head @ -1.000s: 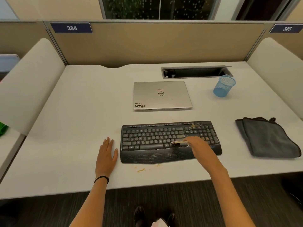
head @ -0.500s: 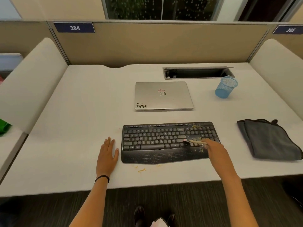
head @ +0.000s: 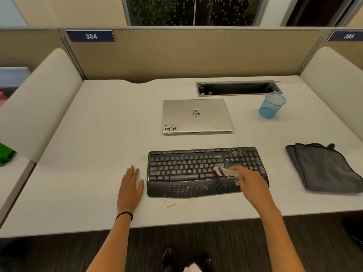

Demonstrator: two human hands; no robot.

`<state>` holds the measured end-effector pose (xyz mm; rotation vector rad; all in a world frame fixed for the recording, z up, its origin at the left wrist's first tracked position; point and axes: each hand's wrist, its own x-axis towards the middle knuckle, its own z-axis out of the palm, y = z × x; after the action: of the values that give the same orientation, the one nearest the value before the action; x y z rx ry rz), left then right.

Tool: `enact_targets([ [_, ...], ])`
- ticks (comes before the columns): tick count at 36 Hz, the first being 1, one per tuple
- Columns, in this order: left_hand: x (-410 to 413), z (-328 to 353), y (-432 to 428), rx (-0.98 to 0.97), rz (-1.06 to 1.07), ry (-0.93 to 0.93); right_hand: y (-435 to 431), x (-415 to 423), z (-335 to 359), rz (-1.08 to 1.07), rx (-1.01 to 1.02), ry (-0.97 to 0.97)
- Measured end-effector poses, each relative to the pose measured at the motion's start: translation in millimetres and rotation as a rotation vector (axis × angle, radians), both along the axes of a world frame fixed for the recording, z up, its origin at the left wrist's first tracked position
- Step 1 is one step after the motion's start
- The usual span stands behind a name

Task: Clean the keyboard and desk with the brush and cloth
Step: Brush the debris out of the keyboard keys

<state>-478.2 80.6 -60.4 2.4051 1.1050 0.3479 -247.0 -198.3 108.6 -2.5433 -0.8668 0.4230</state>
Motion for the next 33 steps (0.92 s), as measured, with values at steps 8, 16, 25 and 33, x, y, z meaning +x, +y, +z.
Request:
enact_targets([
  [8,0.2,-1.5,0.6,0.003,0.004,0.015,4.3,-5.2,-8.2,-0.025,-0.042,0.033],
  [16,-0.3,-1.7,1.1,0.003,0.004,0.009,11.8,-9.4,-11.0,-0.031,-0.054,-0.047],
  [25,-0.1,-0.8,0.1,0.001,0.005,0.008,9.9,-16.1,-11.5,-0.031,-0.052,-0.108],
  [33,0.1,1.8,-1.1,0.004,0.003,-0.006,1.9,-14.6,-10.8,0.02,-0.095,-0.06],
])
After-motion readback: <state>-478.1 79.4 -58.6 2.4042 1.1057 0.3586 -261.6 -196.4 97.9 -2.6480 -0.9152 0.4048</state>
